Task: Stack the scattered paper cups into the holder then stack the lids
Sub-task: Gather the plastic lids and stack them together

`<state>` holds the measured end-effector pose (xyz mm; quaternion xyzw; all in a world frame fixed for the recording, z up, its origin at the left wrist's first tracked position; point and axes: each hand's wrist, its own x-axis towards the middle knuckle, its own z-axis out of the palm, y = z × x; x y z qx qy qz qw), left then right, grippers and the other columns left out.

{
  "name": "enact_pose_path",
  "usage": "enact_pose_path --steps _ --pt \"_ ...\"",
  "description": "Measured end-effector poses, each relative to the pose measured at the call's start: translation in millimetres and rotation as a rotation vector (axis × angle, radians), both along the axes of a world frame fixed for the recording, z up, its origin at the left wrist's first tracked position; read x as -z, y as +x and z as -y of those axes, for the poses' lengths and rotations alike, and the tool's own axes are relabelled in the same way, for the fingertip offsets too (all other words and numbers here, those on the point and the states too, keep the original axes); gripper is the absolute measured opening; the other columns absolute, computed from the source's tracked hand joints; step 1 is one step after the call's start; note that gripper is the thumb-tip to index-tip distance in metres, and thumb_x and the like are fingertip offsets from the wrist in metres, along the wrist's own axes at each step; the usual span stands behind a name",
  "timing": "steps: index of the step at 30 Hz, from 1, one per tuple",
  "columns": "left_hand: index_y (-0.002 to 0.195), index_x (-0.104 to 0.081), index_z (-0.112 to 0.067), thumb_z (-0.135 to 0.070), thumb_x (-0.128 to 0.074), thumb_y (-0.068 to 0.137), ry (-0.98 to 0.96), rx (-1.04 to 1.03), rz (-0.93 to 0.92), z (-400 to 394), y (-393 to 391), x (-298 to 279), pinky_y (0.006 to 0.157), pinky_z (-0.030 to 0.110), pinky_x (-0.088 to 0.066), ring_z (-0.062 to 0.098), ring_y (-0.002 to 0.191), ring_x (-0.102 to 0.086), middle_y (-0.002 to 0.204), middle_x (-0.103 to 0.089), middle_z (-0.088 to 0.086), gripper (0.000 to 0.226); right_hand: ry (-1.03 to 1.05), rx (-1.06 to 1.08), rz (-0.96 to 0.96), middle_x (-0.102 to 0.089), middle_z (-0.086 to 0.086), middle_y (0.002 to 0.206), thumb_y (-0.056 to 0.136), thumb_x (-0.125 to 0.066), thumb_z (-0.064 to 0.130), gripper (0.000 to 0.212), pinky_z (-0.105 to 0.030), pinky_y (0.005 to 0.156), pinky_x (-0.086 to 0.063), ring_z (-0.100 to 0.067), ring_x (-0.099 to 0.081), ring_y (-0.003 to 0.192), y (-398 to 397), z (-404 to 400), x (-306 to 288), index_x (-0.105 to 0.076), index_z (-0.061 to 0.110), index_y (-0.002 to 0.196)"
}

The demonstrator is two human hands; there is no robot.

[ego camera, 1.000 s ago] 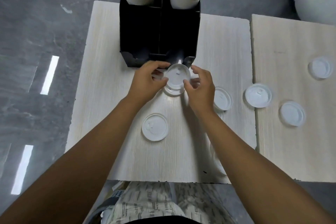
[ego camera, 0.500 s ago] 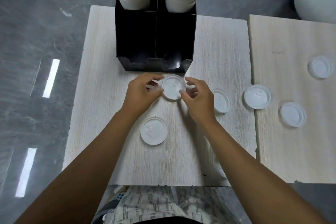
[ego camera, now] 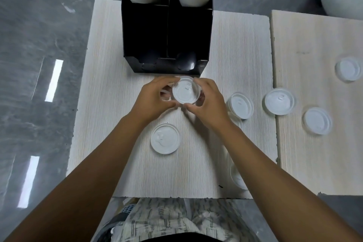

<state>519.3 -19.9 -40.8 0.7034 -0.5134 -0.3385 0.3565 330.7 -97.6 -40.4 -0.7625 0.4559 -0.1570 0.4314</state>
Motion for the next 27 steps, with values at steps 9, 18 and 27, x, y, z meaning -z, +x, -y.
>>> enact_pose_path --steps 9,18,27 --pt "0.136 -0.064 -0.016 -0.029 -0.090 0.076 -0.046 -0.068 -0.037 -106 -7 -42 0.090 0.016 -0.056 0.008 0.111 -0.066 0.133 -0.065 -0.006 0.067 -0.025 -0.130 0.059 -0.044 0.009 0.143 0.080 -0.086 0.025 0.081 -0.030 0.104 -0.049 -0.011 -0.047 0.132 -11 -83 -34 -0.047 0.019 0.150" --pt "0.137 -0.056 -0.035 -0.043 -0.089 0.076 0.036 -0.057 0.089 -156 -29 -2 0.099 0.023 -0.046 0.000 0.114 -0.054 0.134 -0.058 -0.022 0.070 -0.039 -0.137 -0.006 -0.042 0.016 0.142 0.080 -0.084 0.030 0.077 -0.018 0.110 -0.037 -0.011 -0.042 0.134 -30 -132 0 -0.049 0.018 0.148" --pt "0.140 -0.054 -0.026 -0.055 -0.079 0.079 -0.035 -0.028 0.213 -158 -20 2 0.116 0.014 -0.020 0.014 0.133 -0.051 0.143 -0.057 -0.006 0.071 -0.034 -0.131 -0.037 -0.040 0.012 0.150 0.080 -0.085 0.034 0.085 -0.015 0.114 -0.025 -0.007 -0.030 0.139 -32 -125 -7 -0.043 0.021 0.152"
